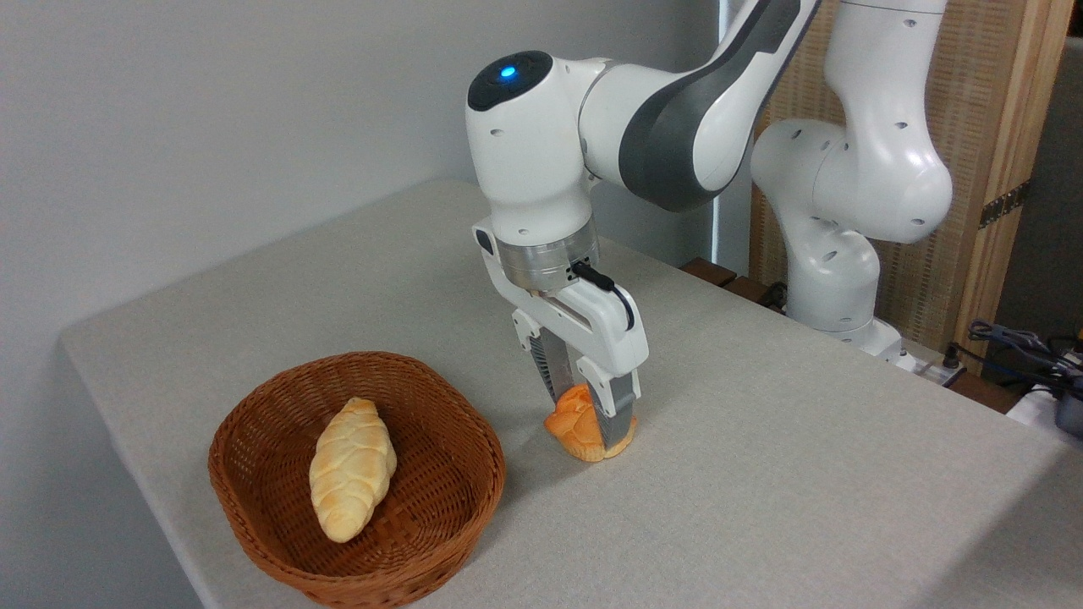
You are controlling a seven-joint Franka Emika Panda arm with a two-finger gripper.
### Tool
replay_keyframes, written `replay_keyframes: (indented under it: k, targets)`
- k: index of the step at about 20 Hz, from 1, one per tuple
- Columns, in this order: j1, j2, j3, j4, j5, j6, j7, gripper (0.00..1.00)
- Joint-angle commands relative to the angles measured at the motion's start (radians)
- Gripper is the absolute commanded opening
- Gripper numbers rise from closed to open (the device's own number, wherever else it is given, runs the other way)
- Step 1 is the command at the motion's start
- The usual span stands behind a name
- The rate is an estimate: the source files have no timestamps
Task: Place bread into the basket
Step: 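Lift the bun and carry it over the wicker basket, then lower the bun beside the long roll, open and raise gripper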
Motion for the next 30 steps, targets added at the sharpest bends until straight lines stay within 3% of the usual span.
replay_keyframes:
  k: [1,7,10,14,17,19,21,23,24,27,30]
  targets:
    - [-0.008,-0.004,0.007,-0.006,0.014,0.016,0.015,0.42]
    - [-0.009,-0.027,-0.004,0.041,0.000,0.004,0.009,0.44]
    - [-0.022,-0.029,-0.007,0.130,-0.064,0.004,0.012,0.48]
    - [-0.052,-0.031,-0.007,0.193,-0.074,0.009,0.015,0.53]
    - [-0.060,-0.005,-0.013,0.247,-0.072,0.027,0.017,0.59]
    - [-0.065,0.043,-0.030,0.304,-0.078,0.039,0.015,0.74]
    - [-0.065,0.065,-0.030,0.322,-0.081,0.052,0.017,0.79]
    - [-0.065,0.097,-0.032,0.322,-0.081,0.096,0.015,0.97]
    - [-0.065,0.113,-0.042,0.322,-0.081,0.124,0.014,1.00]
    - [-0.065,0.138,-0.053,0.322,-0.089,0.155,0.012,1.00]
    - [-0.065,0.144,-0.065,0.322,-0.138,0.155,0.003,1.00]
